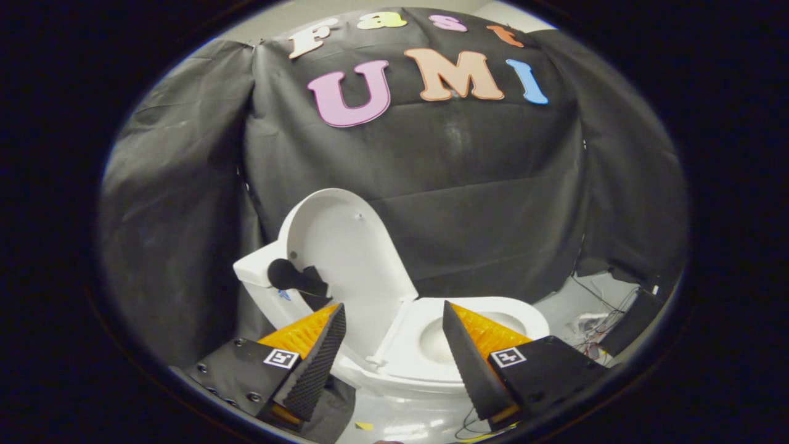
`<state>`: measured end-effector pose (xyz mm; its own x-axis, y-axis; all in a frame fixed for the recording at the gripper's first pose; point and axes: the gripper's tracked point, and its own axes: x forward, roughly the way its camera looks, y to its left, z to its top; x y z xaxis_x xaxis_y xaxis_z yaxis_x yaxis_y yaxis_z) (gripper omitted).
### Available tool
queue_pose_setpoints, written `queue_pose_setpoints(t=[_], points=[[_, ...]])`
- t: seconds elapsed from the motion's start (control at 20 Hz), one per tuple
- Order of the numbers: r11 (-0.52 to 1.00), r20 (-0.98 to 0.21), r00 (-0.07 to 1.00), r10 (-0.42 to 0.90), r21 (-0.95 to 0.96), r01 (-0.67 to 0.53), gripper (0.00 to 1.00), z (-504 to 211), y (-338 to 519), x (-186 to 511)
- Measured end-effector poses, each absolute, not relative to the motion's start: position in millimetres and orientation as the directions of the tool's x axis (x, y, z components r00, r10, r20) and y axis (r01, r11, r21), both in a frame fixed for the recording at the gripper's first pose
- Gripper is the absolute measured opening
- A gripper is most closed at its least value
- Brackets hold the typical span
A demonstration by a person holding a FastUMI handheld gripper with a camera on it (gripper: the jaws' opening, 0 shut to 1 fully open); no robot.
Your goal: Open the toilet lid.
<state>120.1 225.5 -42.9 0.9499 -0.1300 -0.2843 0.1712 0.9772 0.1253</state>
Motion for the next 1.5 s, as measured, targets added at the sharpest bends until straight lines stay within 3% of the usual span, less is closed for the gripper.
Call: queue_pose_setpoints(t=[0.4, 0.7, 1.0, 1.5], points=[[0.983, -0.270, 0.951, -0.150, 0.063, 0.173, 0.97, -40.6, 155.0, 107.1], [0.996, -0.276, 0.958, -0.076, 0.029, 0.087, 0.97, -60.8, 144.9, 95.6], [0.991, -0.321, 0.941, -0.108, 0.045, 0.129, 0.97, -94.6, 118.4, 85.4], [0.983, -0.120, 0.985, -0.126, 0.120, 0.141, 0.97, -29.0, 85.8, 95.7]])
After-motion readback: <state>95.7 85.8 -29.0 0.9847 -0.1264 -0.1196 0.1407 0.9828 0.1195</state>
